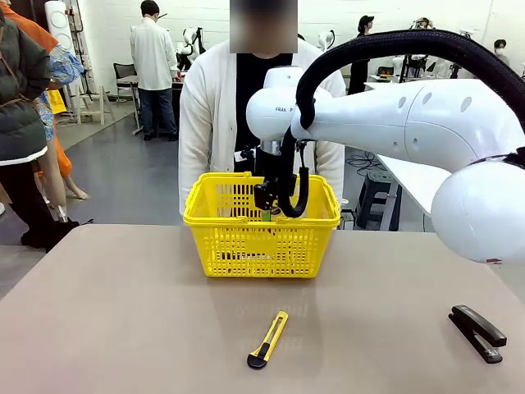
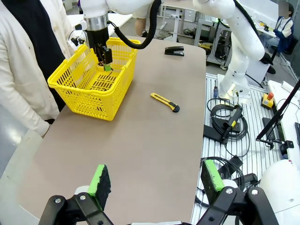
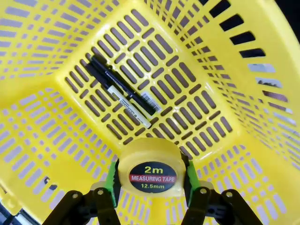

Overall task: Place the items the person wants into the basket.
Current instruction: Pick up the item the person points to and place it in the Market Basket.

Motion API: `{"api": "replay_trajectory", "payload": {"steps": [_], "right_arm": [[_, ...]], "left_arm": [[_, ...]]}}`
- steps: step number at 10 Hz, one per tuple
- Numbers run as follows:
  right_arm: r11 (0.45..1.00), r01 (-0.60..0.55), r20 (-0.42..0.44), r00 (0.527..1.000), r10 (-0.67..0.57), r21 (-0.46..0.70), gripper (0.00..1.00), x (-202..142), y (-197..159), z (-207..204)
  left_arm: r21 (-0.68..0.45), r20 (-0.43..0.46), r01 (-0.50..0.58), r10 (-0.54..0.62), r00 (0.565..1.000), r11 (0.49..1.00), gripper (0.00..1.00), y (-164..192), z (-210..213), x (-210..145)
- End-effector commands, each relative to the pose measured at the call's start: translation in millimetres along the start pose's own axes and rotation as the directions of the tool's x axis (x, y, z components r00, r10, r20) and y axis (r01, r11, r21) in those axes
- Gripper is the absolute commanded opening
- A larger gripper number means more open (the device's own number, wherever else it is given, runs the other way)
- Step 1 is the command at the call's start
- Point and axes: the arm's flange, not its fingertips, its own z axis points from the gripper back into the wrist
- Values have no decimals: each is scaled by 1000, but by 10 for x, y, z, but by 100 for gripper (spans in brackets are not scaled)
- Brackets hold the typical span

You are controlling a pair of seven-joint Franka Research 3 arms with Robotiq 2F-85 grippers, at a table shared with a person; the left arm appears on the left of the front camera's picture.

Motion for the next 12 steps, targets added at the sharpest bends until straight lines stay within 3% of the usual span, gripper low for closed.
{"api": "replay_trajectory", "payload": {"steps": [1,2,3,9,12], "right_arm": [[1000,0,9,1000,0,30,64,4,-21,-7],[999,-6,16,1000,5,35,64,3,-31,-1],[999,-11,20,1000,10,39,100,0,-40,4],[999,-18,20,1000,17,45,100,-10,-22,15],[1000,14,59,998,-15,11,100,-216,156,278]], "left_arm": [[-1,15,19,-19,1000,1000,100,-2,18,-6],[-1,15,19,-19,1000,1000,100,-2,18,-6],[-1,15,19,-19,1000,1000,100,-2,18,-6],[-1,15,19,-19,1000,1000,100,-2,18,-6],[-1,15,19,-19,1000,1000,100,-2,18,-6]]}}
